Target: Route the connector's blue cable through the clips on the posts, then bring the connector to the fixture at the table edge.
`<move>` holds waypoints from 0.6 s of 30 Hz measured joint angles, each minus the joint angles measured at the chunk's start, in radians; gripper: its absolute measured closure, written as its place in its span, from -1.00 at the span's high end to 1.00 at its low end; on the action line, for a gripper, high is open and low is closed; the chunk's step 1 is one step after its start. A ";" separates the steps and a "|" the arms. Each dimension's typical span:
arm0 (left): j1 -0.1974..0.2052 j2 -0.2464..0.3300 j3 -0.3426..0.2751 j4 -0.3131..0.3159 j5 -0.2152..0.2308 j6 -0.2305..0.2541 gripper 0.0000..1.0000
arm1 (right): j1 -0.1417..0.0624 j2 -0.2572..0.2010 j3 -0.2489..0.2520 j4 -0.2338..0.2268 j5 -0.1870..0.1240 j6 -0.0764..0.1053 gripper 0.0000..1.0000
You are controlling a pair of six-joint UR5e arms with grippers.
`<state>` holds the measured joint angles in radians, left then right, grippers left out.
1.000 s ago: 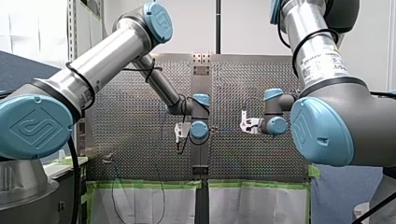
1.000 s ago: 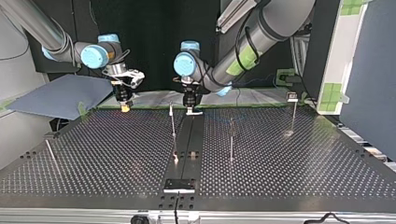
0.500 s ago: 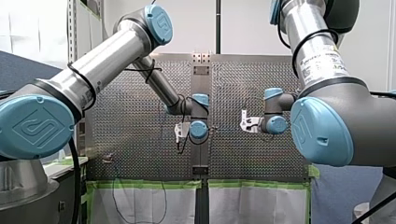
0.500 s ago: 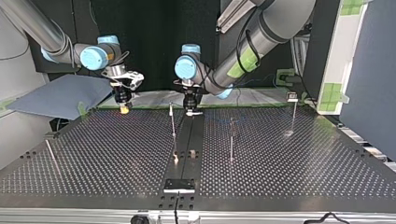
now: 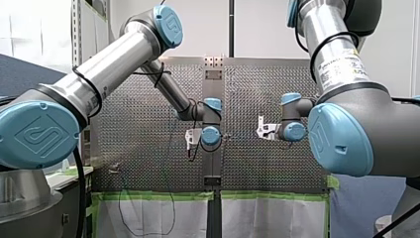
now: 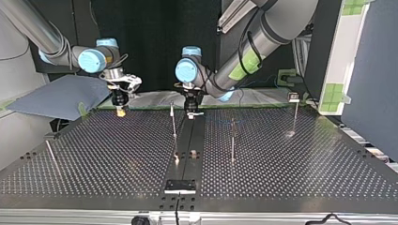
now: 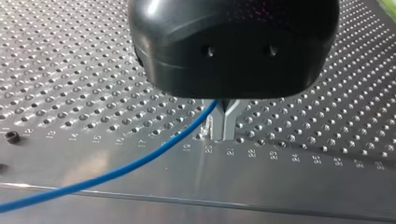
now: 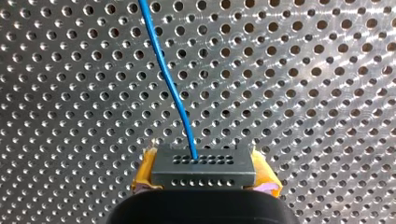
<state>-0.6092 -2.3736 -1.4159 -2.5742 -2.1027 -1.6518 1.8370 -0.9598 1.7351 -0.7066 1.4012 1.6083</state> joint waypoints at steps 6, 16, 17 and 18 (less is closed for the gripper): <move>0.002 -0.001 0.004 -0.004 -0.003 0.003 -1.00 | -0.002 0.002 -0.009 0.000 0.001 -0.001 -1.00; 0.004 -0.001 0.006 -0.009 -0.004 0.008 -0.87 | -0.001 0.004 -0.016 0.001 0.001 -0.005 -1.00; 0.004 -0.001 0.006 -0.011 -0.002 0.008 -0.77 | -0.001 0.005 -0.016 0.001 0.001 -0.005 -1.00; 0.004 -0.001 0.006 -0.014 0.001 0.009 -0.77 | 0.000 0.005 -0.016 0.001 0.001 -0.005 -1.00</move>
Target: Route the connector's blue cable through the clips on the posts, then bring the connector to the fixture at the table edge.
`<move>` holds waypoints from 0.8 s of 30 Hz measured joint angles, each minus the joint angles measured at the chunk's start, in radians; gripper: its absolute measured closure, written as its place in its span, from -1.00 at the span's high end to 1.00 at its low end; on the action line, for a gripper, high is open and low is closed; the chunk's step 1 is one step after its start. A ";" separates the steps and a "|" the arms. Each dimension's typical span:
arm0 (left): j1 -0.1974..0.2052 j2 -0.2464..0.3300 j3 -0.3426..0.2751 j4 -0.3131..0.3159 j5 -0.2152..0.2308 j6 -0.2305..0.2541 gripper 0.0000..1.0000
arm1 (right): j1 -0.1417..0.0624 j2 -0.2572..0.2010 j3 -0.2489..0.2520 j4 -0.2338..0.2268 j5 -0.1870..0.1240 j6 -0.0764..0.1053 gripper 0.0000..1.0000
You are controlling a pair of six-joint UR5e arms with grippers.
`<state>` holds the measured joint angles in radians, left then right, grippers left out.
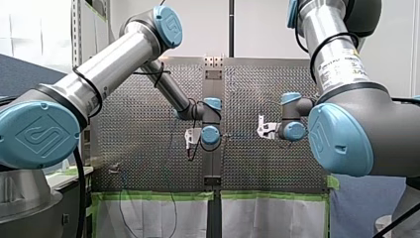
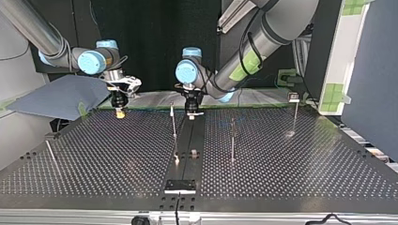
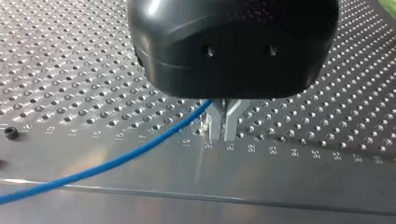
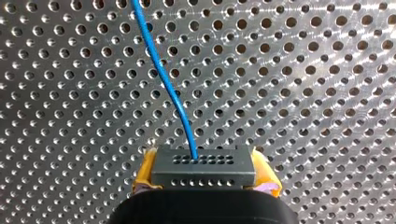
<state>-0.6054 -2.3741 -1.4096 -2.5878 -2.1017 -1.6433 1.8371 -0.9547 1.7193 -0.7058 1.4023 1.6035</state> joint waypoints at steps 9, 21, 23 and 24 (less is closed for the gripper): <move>-0.006 0.001 0.000 -0.030 0.061 0.023 -0.18 | 0.005 0.001 0.000 0.003 -0.003 0.000 -1.00; -0.008 0.018 0.000 -0.131 0.120 0.123 1.00 | 0.007 0.001 0.000 0.008 -0.005 -0.001 -1.00; -0.013 0.025 0.000 -0.149 0.124 0.134 1.00 | 0.008 0.001 0.000 0.009 -0.005 -0.001 -1.00; -0.016 0.028 0.000 -0.156 0.125 0.136 1.00 | 0.008 0.001 0.000 0.009 -0.005 -0.001 -1.00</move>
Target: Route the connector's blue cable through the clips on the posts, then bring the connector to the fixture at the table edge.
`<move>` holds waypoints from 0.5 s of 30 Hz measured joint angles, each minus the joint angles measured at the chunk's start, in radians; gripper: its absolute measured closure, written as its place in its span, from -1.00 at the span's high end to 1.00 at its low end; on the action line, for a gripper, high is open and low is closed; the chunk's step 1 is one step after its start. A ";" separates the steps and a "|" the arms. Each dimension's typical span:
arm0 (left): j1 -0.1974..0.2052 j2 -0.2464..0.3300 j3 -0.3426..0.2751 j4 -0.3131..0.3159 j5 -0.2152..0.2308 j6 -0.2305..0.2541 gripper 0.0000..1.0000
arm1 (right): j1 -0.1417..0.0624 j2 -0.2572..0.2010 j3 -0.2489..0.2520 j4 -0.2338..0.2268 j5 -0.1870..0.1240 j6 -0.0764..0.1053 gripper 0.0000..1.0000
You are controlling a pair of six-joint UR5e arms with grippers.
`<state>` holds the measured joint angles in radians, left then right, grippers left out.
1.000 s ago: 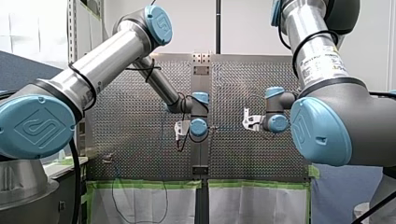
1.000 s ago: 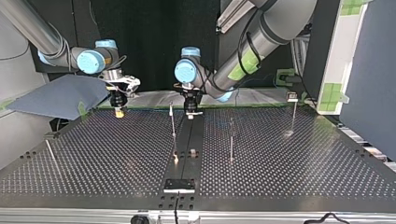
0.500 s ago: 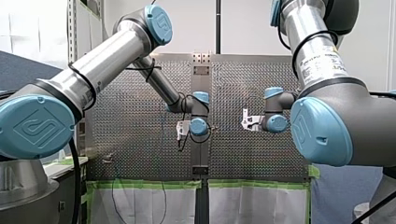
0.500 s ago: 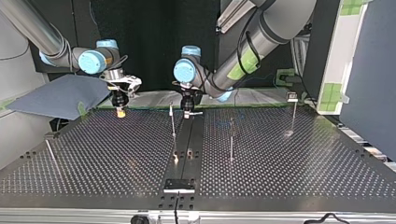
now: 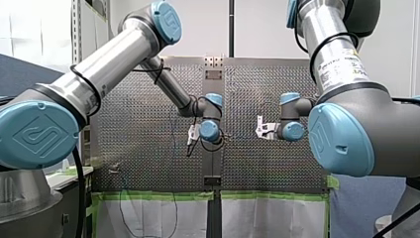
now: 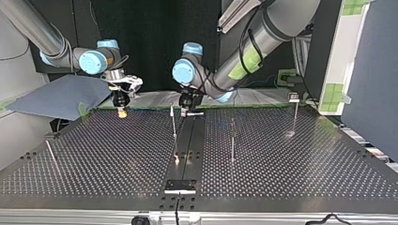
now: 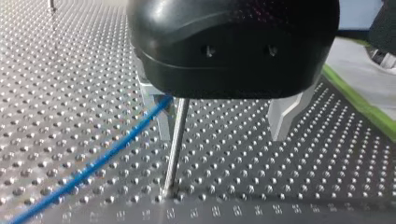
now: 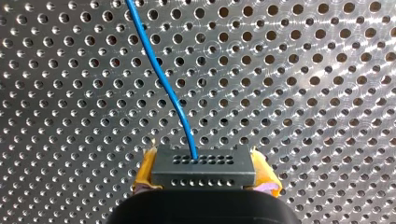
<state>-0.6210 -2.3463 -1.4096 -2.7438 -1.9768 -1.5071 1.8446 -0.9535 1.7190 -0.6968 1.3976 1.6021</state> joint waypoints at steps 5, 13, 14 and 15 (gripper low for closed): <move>-0.013 0.007 -0.006 -0.028 0.002 0.002 1.00 | 0.000 0.000 0.000 0.000 -0.001 0.000 -1.00; -0.028 0.029 -0.052 -0.015 0.018 0.000 1.00 | -0.001 0.000 0.000 0.000 -0.001 0.001 -1.00; -0.030 0.033 -0.057 -0.010 0.019 -0.001 1.00 | -0.001 0.000 0.000 0.000 -0.001 0.001 -1.00; -0.031 0.038 -0.063 -0.005 0.020 -0.003 1.00 | -0.002 0.000 0.000 0.000 -0.001 0.001 -1.00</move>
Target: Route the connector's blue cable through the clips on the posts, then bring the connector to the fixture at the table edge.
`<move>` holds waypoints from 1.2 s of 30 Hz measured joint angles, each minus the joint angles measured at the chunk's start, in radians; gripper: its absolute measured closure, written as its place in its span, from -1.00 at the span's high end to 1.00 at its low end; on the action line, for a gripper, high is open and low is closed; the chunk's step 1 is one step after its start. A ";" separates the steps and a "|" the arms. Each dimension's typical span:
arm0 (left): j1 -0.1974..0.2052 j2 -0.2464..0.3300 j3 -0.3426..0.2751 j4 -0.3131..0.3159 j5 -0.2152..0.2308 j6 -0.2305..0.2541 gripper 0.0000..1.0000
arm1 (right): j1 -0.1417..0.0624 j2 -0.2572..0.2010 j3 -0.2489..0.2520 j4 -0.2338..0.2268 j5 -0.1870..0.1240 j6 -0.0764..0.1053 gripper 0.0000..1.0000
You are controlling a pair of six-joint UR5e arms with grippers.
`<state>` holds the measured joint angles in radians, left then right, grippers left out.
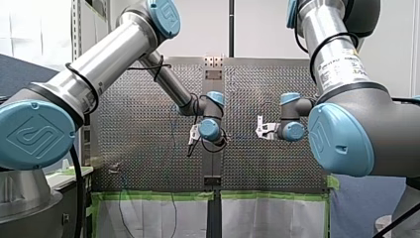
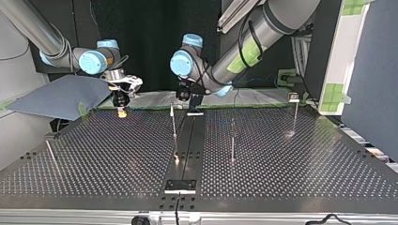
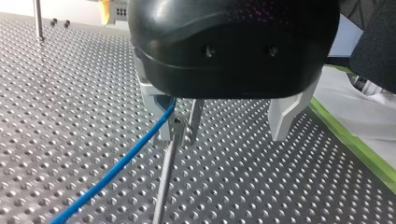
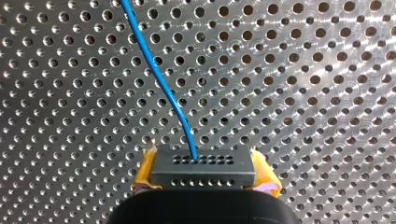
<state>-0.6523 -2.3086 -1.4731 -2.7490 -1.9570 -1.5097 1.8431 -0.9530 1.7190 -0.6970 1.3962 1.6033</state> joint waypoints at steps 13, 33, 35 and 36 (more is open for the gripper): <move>-0.024 0.046 -0.060 0.051 0.010 -0.024 1.00 | 0.000 0.001 0.000 0.001 -0.004 0.000 -1.00; -0.052 0.047 -0.077 0.052 -0.001 -0.030 1.00 | 0.000 0.002 0.000 0.005 -0.012 0.005 -1.00; -0.053 0.047 -0.077 0.053 -0.002 -0.030 1.00 | -0.001 0.002 0.000 0.005 -0.013 0.006 -1.00; -0.053 0.047 -0.077 0.053 -0.002 -0.030 1.00 | -0.001 0.002 0.000 0.005 -0.013 0.006 -1.00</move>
<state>-0.7055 -2.2616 -1.5498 -2.6960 -1.9589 -1.5400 1.8421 -0.9507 1.7190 -0.6923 1.3833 1.6091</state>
